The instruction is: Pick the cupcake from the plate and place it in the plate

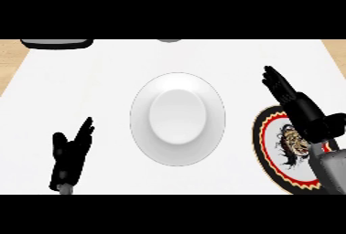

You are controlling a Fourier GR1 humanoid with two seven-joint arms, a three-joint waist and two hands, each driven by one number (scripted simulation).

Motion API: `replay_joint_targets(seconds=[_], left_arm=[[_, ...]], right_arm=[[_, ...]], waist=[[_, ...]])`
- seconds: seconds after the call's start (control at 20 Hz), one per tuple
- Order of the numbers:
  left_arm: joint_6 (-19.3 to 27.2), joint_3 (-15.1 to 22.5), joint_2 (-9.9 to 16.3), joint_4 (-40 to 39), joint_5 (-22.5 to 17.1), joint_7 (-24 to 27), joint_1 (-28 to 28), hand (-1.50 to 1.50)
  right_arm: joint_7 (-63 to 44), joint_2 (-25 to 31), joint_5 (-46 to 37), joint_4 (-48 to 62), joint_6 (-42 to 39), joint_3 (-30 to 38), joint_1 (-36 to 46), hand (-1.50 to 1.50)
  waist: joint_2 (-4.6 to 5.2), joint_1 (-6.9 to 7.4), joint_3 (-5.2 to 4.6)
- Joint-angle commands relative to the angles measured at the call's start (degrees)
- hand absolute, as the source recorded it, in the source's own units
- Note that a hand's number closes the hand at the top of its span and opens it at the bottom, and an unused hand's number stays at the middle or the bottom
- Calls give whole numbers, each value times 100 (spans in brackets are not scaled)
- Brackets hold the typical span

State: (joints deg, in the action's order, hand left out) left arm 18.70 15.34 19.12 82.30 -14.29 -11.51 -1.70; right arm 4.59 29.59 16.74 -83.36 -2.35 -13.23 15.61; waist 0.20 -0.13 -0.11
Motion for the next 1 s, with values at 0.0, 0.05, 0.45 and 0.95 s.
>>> replay_joint_targets(seconds=[0.0,0.05,0.45,0.95], left_arm=[[-97,-25,130,248,143,153,41,0],[-13,-158,297,357,214,38,417,0],[-192,-89,548,676,594,547,1060,0],[-510,-421,461,82,476,486,1730,0]], right_arm=[[-283,-99,250,272,470,687,202,-150],[-389,-406,179,332,1200,831,235,-150],[-1563,365,-2075,1513,3608,650,-121,150],[-3514,-703,-4279,1555,5911,-313,131,-150]], waist=[[-25,31,12],[-24,-34,13],[35,-70,-32],[-41,-46,-15]])
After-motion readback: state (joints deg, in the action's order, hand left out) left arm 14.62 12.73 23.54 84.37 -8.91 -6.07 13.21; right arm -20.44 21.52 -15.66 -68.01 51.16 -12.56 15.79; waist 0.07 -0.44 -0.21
